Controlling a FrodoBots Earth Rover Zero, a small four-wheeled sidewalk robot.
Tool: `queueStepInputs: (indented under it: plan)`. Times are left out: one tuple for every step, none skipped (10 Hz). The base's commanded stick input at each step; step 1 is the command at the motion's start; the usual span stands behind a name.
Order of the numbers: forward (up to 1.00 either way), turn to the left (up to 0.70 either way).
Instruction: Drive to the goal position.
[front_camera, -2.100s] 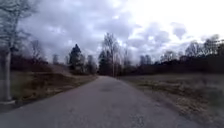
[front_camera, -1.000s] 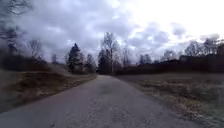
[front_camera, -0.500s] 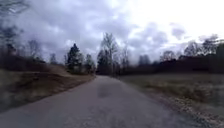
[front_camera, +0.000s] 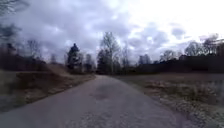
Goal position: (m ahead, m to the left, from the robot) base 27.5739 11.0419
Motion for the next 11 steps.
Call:
queueStepInputs:
  plan:
    - [0.50, 0.00]
    - [0.50, 0.00]
    - [0.50, 0.00]
    - [0.50, 0.00]
    - [0.50, 0.00]
    - [0.50, 0.00]
    - [0.50, 0.00]
    - [0.50, 0.00]
    - [0.50, 0.00]
    - [0.50, 0.00]
    - [0.50, 0.00]
